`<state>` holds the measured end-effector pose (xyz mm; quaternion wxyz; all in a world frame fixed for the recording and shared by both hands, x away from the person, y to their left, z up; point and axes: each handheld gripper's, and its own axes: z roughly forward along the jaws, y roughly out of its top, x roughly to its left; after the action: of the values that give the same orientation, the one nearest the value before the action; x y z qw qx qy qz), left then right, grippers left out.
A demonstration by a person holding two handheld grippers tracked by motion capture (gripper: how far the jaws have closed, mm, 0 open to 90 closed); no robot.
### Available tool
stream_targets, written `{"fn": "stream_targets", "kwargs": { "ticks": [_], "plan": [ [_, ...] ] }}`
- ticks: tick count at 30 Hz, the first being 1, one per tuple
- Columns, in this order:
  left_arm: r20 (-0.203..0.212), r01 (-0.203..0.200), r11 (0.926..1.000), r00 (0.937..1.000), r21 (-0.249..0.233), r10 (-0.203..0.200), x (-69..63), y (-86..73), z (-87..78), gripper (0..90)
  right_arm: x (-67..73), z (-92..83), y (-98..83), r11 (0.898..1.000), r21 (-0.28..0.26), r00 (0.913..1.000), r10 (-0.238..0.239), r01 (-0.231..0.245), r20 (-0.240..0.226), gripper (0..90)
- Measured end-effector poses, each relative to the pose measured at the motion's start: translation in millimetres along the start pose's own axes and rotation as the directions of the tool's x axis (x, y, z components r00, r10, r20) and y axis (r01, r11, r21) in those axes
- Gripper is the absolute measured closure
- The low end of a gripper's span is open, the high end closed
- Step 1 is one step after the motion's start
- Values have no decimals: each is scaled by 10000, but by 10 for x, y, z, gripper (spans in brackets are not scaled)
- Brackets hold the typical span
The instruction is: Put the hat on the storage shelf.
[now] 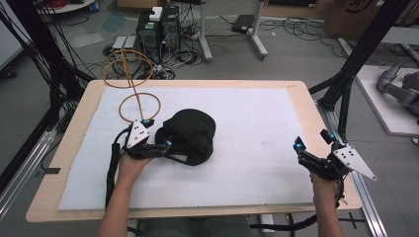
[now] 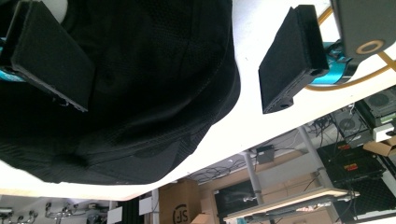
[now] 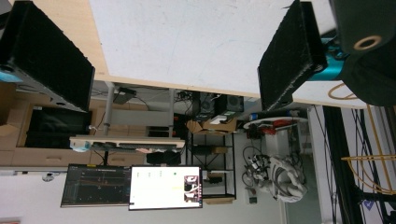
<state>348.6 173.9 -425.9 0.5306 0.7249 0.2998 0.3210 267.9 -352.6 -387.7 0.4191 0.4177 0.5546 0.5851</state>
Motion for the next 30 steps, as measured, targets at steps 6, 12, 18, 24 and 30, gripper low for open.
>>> {"fn": "stream_targets", "kwargs": {
  "ticks": [6, 12, 18, 24, 30],
  "plan": [
    [263, 155, 9998, 9995, 92, -157, 19, -39, 74, 160, -8, -2, -2, 10000, -22, 10000, 10, -10, 35, 105],
    [505, 275, 9994, 9983, 230, -286, -1, -69, 153, 180, -7, 4, -10, 10000, -6, 10000, -27, 27, -7, 105],
    [334, 171, 9987, 9993, 481, -187, -36, -85, 225, 248, -5, 9, -15, 10000, 10, 10000, -61, 61, 3, 105],
    [56, 293, 9977, 9995, 613, -297, -22, -83, 214, 352, 2, 10, -18, 10000, 47, 10000, -18, 18, -8, 105],
    [-220, 299, 9969, 9994, 732, -284, -34, -76, 218, 518, 5, 11, -16, 10000, 19, 10000, -78, 78, -16, 105]
  ]
}}
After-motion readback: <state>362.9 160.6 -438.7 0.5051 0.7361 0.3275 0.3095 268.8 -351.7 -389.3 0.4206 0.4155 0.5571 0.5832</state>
